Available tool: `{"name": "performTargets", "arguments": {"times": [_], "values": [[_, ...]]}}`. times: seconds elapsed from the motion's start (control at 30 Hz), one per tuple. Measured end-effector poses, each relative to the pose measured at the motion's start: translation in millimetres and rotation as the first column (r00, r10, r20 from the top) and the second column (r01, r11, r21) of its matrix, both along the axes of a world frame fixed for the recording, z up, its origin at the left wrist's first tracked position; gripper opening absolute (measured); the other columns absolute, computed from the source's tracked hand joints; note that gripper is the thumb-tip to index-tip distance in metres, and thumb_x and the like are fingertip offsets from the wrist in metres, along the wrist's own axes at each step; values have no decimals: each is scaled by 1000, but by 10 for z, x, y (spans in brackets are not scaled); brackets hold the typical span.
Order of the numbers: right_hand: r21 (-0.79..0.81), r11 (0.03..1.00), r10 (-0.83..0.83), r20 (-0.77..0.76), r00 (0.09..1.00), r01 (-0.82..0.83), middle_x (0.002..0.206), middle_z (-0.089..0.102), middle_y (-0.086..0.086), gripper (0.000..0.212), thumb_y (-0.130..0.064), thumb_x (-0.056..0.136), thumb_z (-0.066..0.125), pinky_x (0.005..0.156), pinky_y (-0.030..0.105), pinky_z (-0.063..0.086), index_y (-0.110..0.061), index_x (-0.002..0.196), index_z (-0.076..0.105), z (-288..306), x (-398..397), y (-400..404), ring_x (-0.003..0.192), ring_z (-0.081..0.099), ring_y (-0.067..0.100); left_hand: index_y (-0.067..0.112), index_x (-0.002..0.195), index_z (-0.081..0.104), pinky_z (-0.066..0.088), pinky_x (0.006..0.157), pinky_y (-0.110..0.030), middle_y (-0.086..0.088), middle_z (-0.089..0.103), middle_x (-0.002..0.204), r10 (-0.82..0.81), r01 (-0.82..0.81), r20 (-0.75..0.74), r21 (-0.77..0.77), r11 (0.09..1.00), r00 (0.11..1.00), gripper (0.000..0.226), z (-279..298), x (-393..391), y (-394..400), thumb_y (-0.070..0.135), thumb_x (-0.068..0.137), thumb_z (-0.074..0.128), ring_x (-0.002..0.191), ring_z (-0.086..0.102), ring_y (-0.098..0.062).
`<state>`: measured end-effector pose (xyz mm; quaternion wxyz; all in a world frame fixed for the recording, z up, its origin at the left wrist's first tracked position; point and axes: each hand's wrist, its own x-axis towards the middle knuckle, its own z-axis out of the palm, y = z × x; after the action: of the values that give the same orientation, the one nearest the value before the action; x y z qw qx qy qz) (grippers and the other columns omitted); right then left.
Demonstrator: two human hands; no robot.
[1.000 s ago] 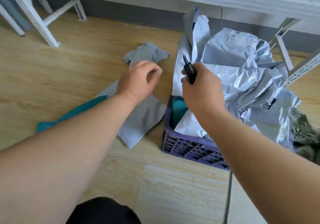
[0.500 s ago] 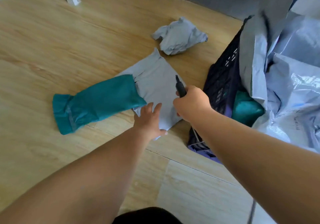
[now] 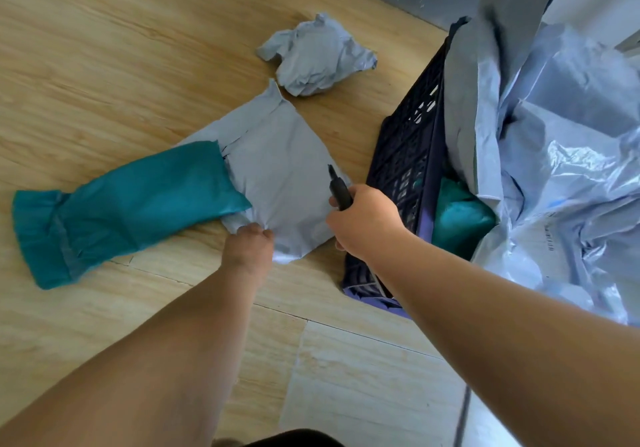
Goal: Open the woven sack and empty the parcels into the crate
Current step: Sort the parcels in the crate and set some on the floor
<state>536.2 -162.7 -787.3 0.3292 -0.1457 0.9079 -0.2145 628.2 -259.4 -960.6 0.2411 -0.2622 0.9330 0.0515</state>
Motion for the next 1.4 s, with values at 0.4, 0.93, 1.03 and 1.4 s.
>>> {"name": "performTargets", "arguments": {"times": [0.4,0.93,1.03,1.4], "values": [[-244,969,-40,31,999,46,83,61,3,22,-14,90,52,68,36,59,-20,110,55,242,61,-54,72,67,21,1,109,57,40,72,-29,-9,56,94,883,-366,-467,831,418,-52,23,1063,-340,-372,11,94,43,88,52,-26],[-940,214,-725,29,688,266,93,64,-12,19,-7,93,50,79,8,45,-25,91,53,1571,-629,1142,83,61,0,15,83,57,37,65,-20,8,55,75,348,360,-937,339,869,43,11,3323,-1705,1016,9,78,48,73,48,-5],[-896,249,-814,12,581,368,94,65,-4,15,-8,91,50,83,24,46,-22,94,55,1534,-835,1567,92,62,16,10,88,59,37,64,-27,-2,57,81,234,333,-917,341,879,322,15,3077,-1827,1304,0,83,49,78,52,-19],[-816,309,-738,119,665,489,60,47,-11,11,-15,85,51,60,25,39,-20,74,50,1427,-632,1979,58,43,11,23,71,53,41,73,-38,-7,60,93,-194,301,-534,121,946,823,29,3098,-1847,1238,-2,83,43,89,54,-28]]}}
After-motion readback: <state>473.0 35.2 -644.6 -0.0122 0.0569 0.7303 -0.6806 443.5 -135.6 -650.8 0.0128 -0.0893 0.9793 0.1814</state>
